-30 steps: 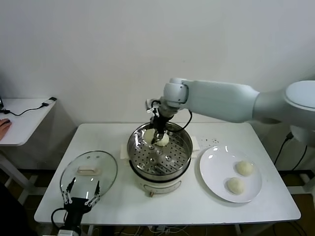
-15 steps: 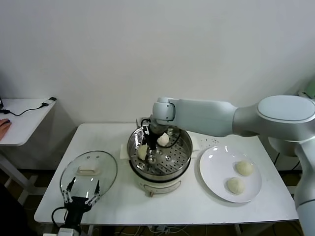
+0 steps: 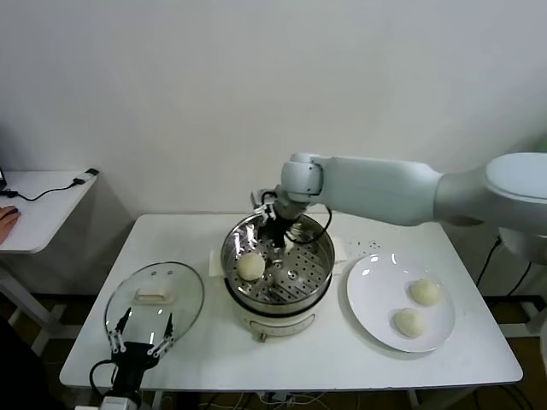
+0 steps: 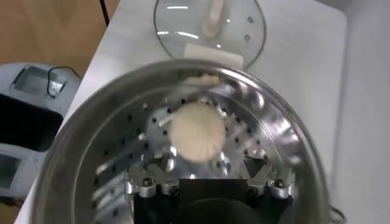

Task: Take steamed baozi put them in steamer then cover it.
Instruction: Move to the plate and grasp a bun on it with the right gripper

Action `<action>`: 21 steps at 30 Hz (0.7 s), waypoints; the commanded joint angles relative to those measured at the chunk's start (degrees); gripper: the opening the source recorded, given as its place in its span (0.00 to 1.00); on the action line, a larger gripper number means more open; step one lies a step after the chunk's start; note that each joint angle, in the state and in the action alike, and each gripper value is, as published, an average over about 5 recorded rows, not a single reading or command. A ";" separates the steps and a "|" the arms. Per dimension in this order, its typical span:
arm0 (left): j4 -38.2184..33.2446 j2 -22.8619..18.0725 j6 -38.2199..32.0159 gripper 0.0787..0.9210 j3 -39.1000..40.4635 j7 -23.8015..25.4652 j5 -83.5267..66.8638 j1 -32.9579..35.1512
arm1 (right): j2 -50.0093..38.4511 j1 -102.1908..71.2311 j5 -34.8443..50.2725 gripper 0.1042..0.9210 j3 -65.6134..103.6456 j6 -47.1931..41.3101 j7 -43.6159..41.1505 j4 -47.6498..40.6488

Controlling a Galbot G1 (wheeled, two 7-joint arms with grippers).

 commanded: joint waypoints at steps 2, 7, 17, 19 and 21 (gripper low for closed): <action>-0.23 0.10 -0.03 0.88 -0.08 -0.03 -0.08 0.12 | -24.28 9.48 -4.07 0.88 -3.10 3.63 -4.04 14.05; -1.28 -0.20 0.43 0.88 -0.09 0.00 -0.19 -0.02 | -36.53 3.55 -13.10 0.88 -1.49 5.05 -5.03 18.28; -2.39 -0.48 1.34 0.88 0.38 0.03 0.75 -0.36 | -47.38 -30.84 -32.11 0.88 23.54 7.07 -9.05 16.43; -2.46 -0.57 1.41 0.88 0.38 0.03 0.96 -0.34 | -47.64 -36.66 -34.83 0.88 27.78 7.60 -9.36 15.15; -2.50 -0.68 1.46 0.88 0.33 0.03 1.05 -0.34 | -47.14 -40.30 -37.13 0.88 29.96 8.02 -9.35 13.54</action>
